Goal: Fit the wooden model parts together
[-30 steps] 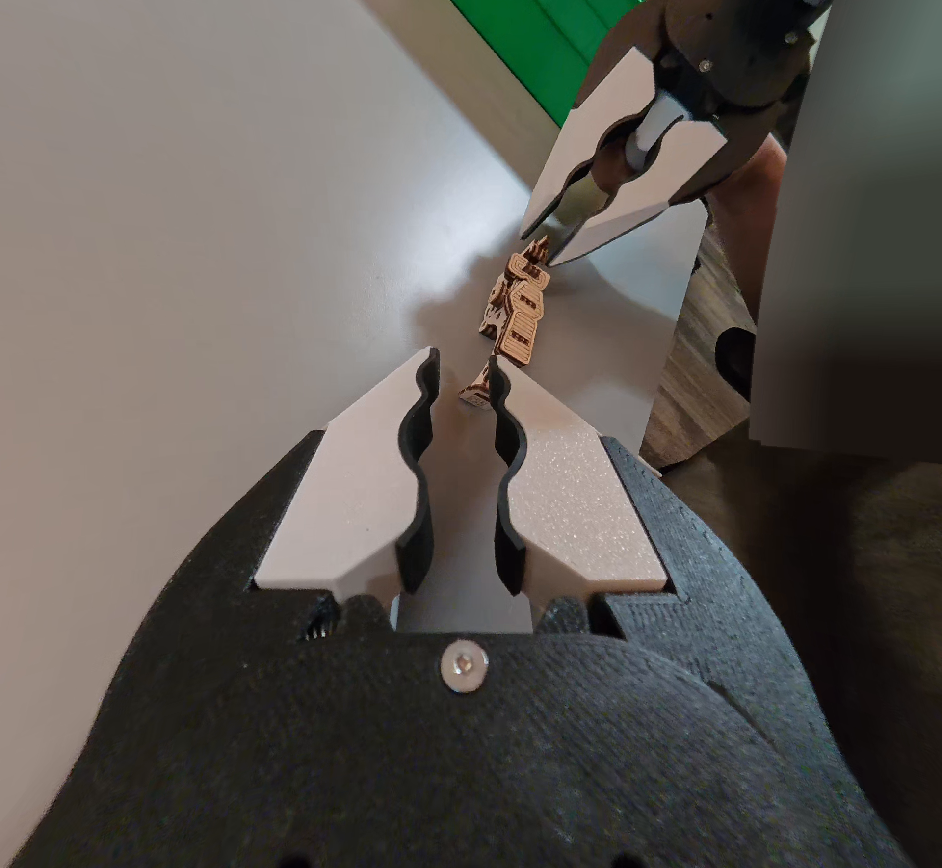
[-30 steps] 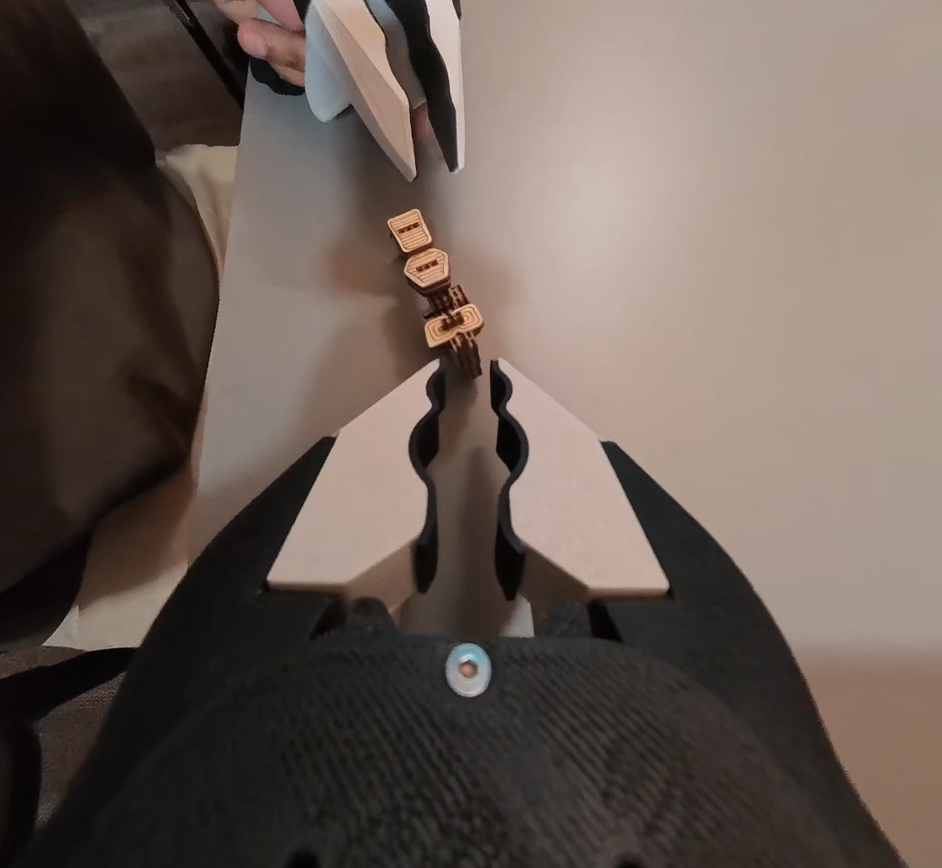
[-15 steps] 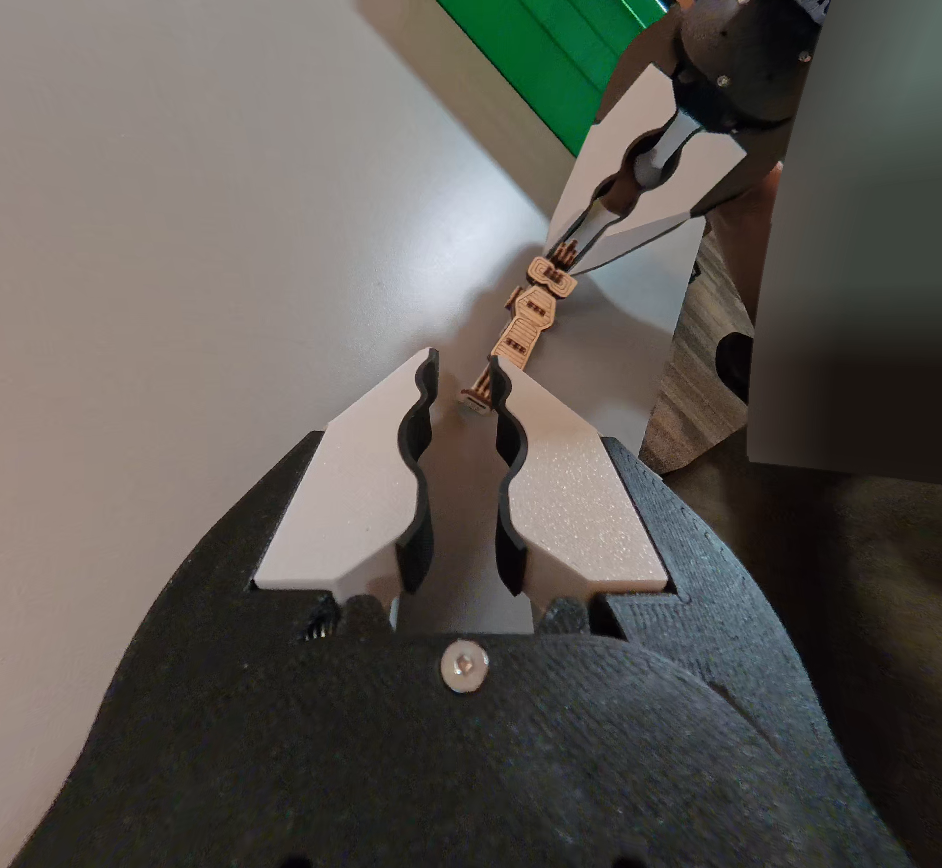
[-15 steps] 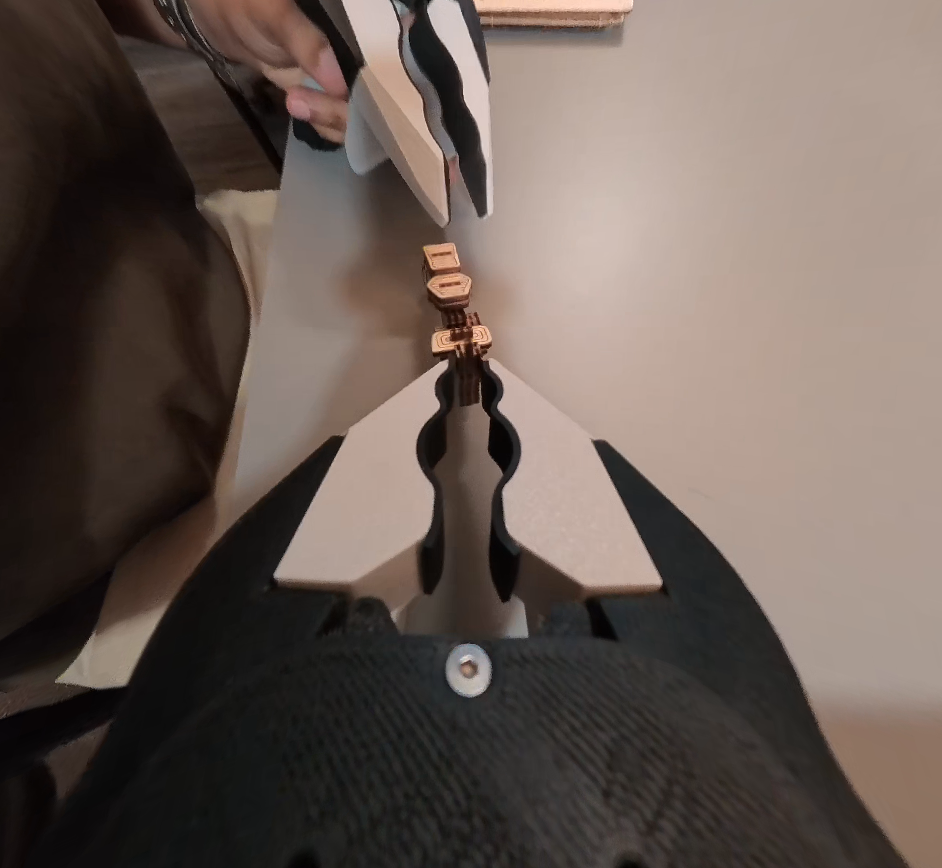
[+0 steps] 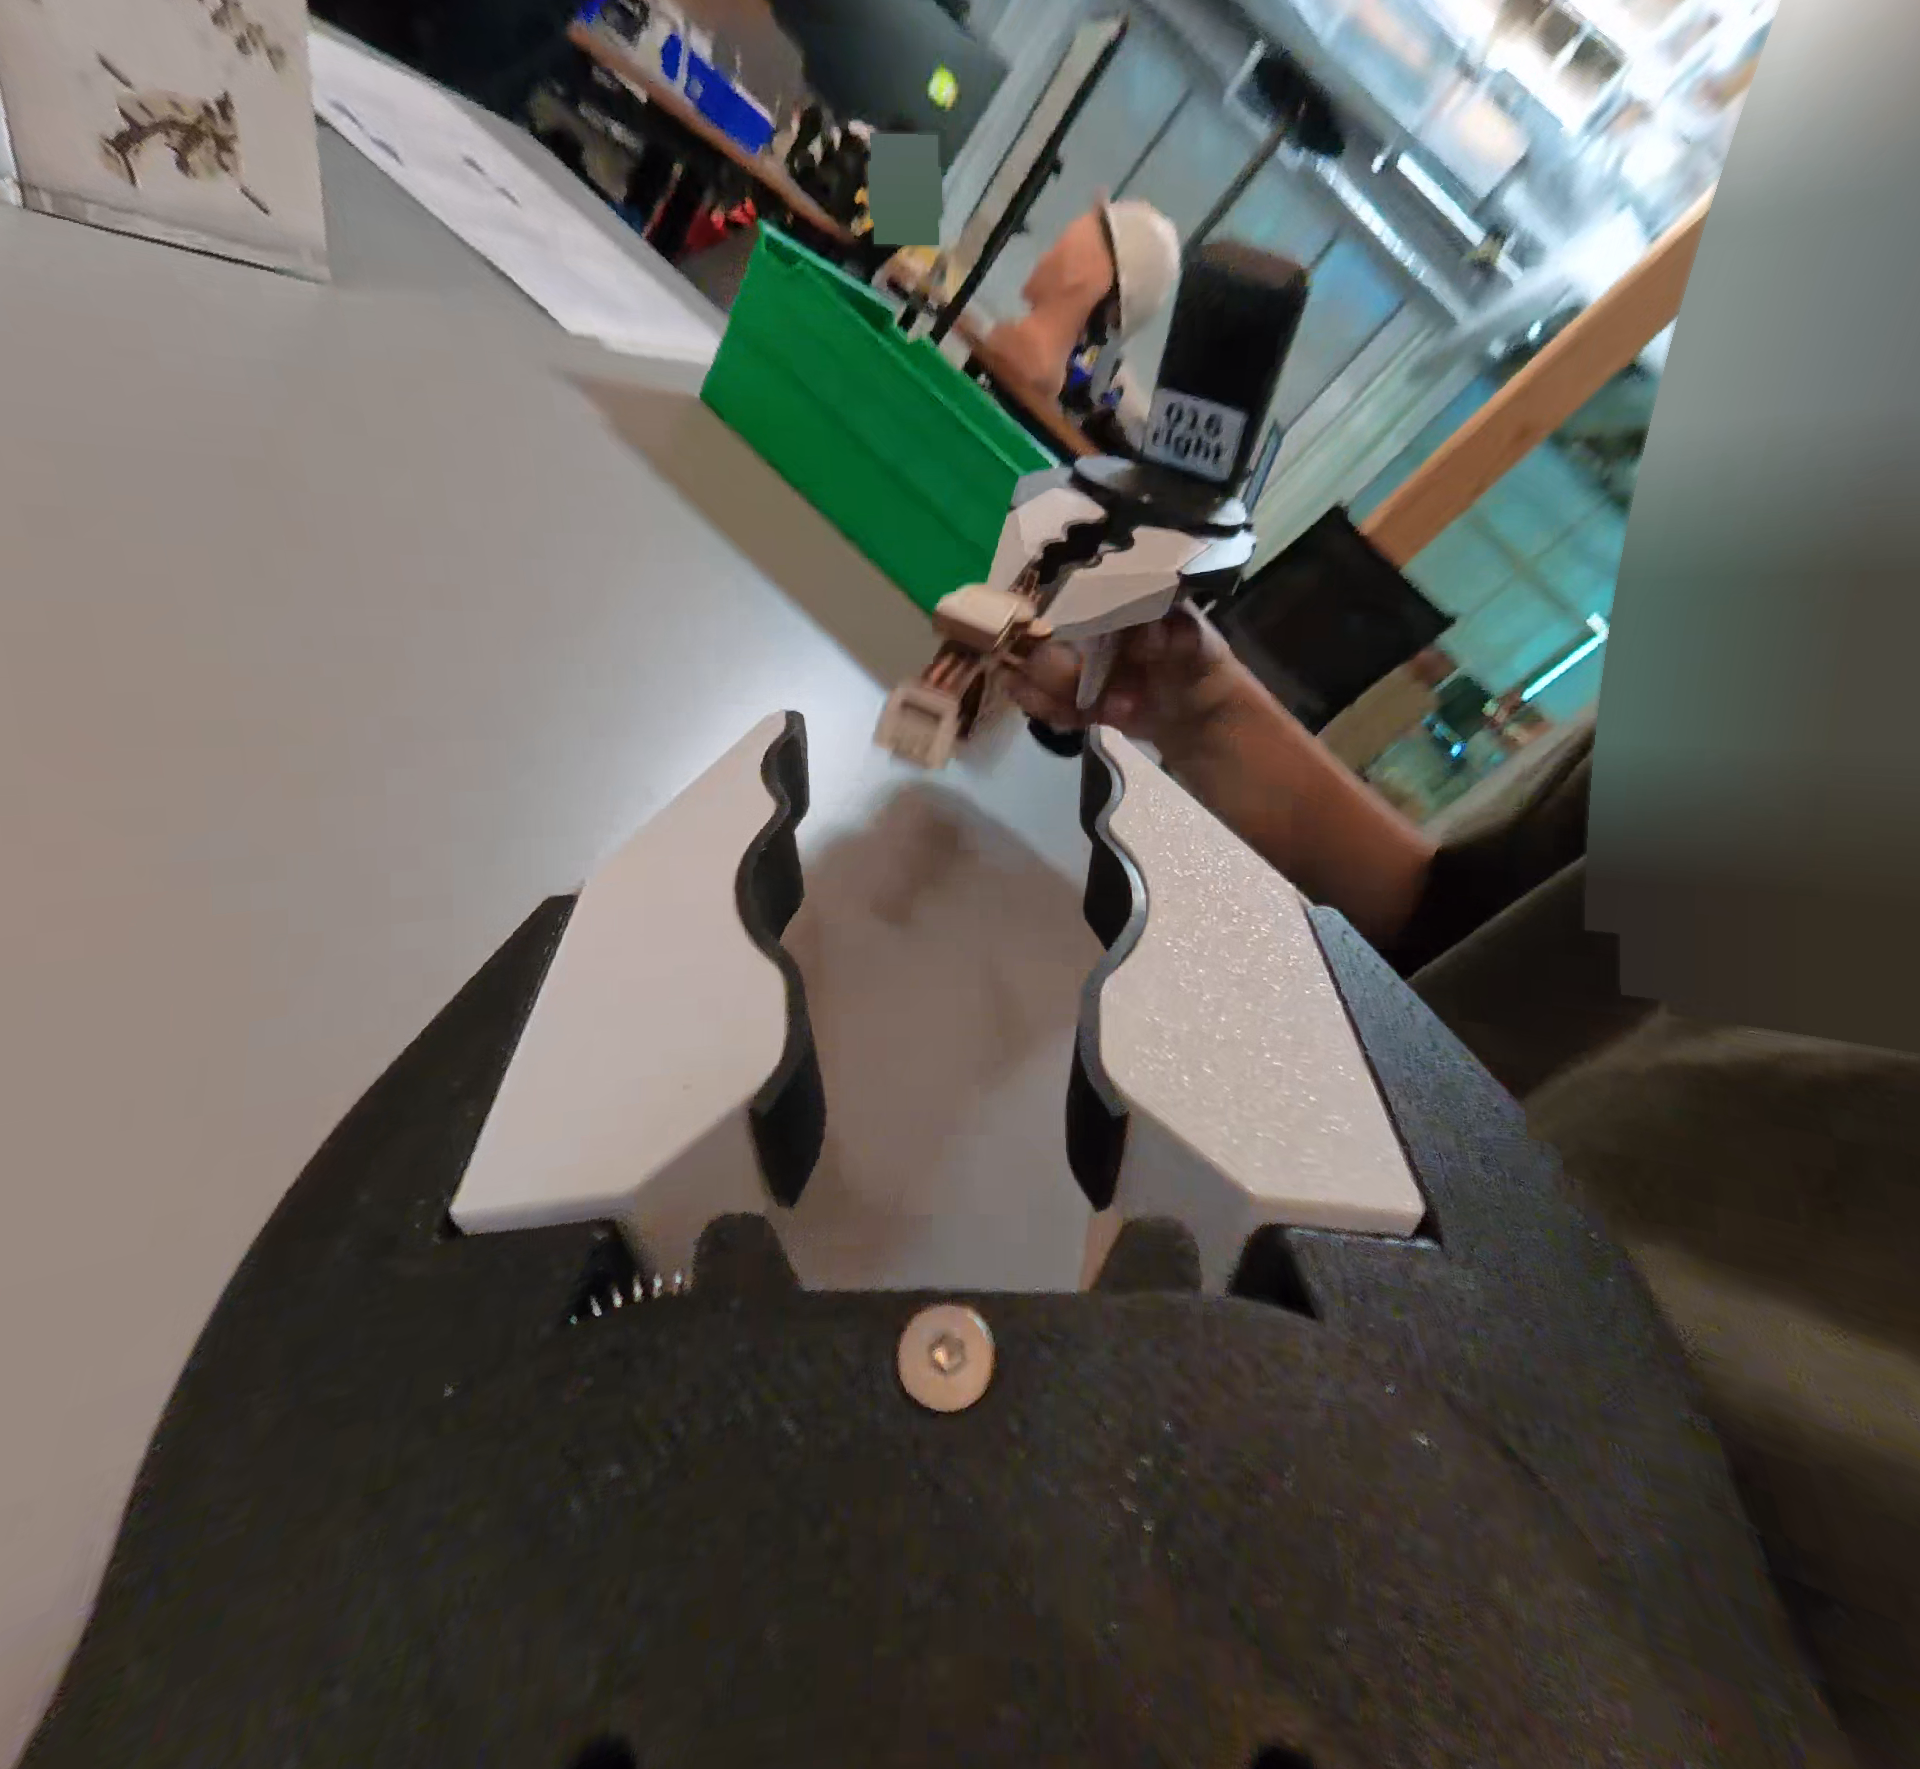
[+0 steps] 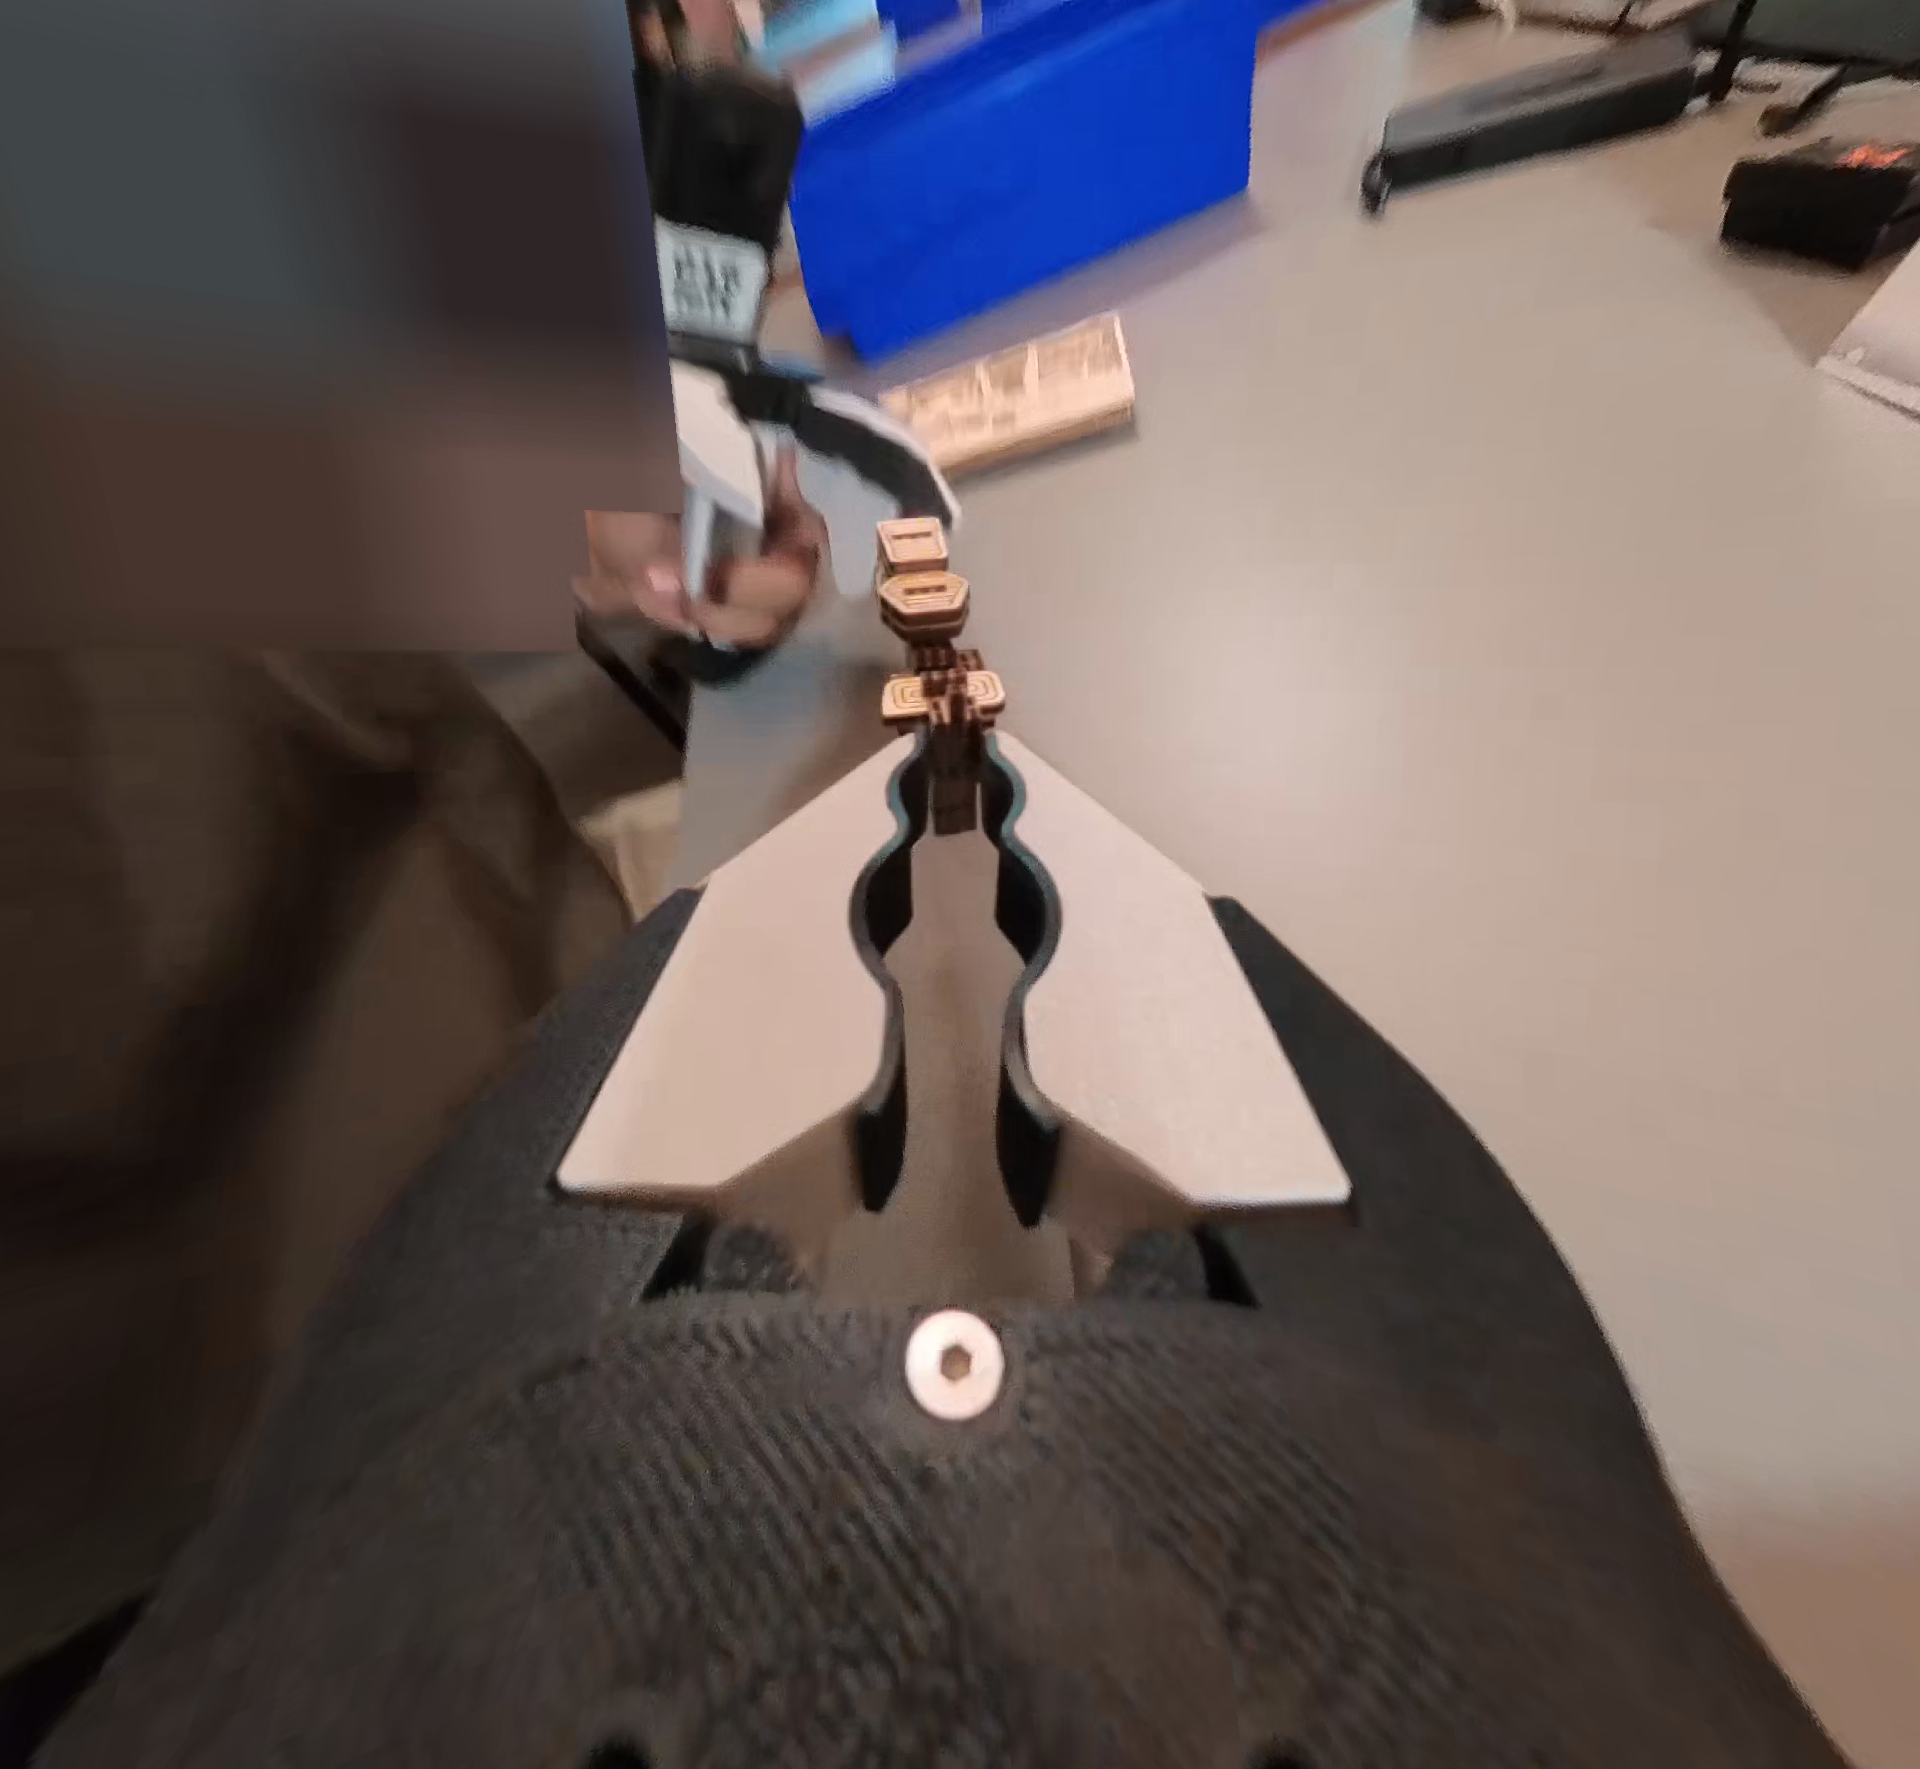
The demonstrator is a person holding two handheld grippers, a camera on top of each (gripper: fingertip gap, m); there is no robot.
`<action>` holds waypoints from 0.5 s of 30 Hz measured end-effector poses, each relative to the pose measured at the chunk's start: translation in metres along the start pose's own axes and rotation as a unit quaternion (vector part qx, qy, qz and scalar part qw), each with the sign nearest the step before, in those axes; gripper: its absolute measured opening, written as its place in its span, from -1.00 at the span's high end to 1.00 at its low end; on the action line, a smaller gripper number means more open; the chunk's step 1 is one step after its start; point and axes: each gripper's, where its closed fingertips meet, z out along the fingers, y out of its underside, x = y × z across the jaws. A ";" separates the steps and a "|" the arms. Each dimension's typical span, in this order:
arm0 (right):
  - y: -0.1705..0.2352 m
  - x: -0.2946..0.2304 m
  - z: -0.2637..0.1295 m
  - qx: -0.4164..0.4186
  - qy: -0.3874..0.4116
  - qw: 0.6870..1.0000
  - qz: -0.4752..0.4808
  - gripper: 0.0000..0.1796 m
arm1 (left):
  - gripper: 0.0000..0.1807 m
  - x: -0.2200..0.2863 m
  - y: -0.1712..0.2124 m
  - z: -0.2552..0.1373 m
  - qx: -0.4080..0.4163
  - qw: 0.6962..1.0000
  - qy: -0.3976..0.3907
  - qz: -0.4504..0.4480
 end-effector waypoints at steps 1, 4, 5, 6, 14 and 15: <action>-0.010 -0.002 -0.002 0.032 -0.009 0.999 0.020 0.91 | 0.42 0.001 -0.002 -0.001 0.009 1.000 0.001 -0.008; -0.030 -0.008 -0.004 0.090 -0.014 0.994 0.054 0.91 | 0.42 0.009 0.001 0.003 0.008 1.000 0.011 -0.015; -0.034 -0.013 -0.003 0.103 -0.014 0.993 0.059 0.91 | 0.44 0.014 0.003 0.005 0.004 1.000 0.017 -0.014; -0.038 -0.018 -0.002 0.118 -0.015 0.991 0.064 0.91 | 0.48 0.020 0.006 0.008 0.000 1.000 0.024 -0.011; -0.059 -0.057 -0.002 0.281 -0.046 0.947 0.152 0.92 | 0.64 0.052 0.012 0.014 0.017 0.998 0.036 0.046; -0.058 -0.059 -0.002 0.289 -0.048 0.942 0.163 0.92 | 0.67 0.052 0.010 0.012 0.025 0.998 0.029 0.054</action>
